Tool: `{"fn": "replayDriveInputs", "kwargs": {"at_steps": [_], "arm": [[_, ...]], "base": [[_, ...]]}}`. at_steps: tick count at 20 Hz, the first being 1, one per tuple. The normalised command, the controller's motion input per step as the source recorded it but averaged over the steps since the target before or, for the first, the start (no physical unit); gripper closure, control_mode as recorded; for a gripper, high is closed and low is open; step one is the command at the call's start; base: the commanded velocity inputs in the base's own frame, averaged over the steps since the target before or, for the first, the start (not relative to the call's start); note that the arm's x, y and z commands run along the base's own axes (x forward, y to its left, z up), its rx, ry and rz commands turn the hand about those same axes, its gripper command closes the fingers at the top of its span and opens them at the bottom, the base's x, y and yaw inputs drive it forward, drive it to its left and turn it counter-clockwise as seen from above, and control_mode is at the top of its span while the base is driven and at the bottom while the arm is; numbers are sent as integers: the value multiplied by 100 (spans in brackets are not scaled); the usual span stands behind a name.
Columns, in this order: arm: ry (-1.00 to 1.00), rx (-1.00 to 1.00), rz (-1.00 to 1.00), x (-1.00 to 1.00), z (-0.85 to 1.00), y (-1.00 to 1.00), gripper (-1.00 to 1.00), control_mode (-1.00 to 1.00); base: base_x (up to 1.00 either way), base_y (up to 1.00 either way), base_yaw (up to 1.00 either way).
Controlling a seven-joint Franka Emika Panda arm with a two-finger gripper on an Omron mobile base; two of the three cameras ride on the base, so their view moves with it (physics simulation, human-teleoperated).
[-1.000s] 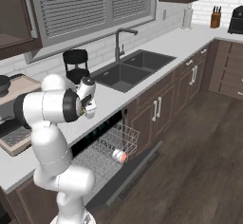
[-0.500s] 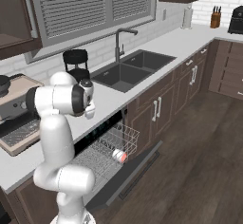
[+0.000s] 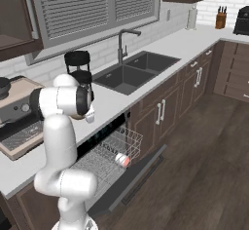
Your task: Pick up the cup and bowl from the counter, place them in the dishwasher, and close the dishwasher door.
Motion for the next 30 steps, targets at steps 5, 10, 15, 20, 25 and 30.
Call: {"fn": "replayDriveInputs", "kwargs": {"at_steps": [5,10,15,20,25,30], "arm": [[4,-7,0,0,-30,16,100,-100],[0,-2,0,-19,-5,-35,100,-100],[0,0,0,-55,0,-97,100,-100],[0,6,0,-82,0,-100,100,-100],[1,14,0,-90,0,-100,100,-100],[14,17,0,-64,-20,-94,100,-100]], "base": [[0,0,0],[0,0,0],[0,0,0],[0,0,0],[0,0,0],[0,0,0]]}}
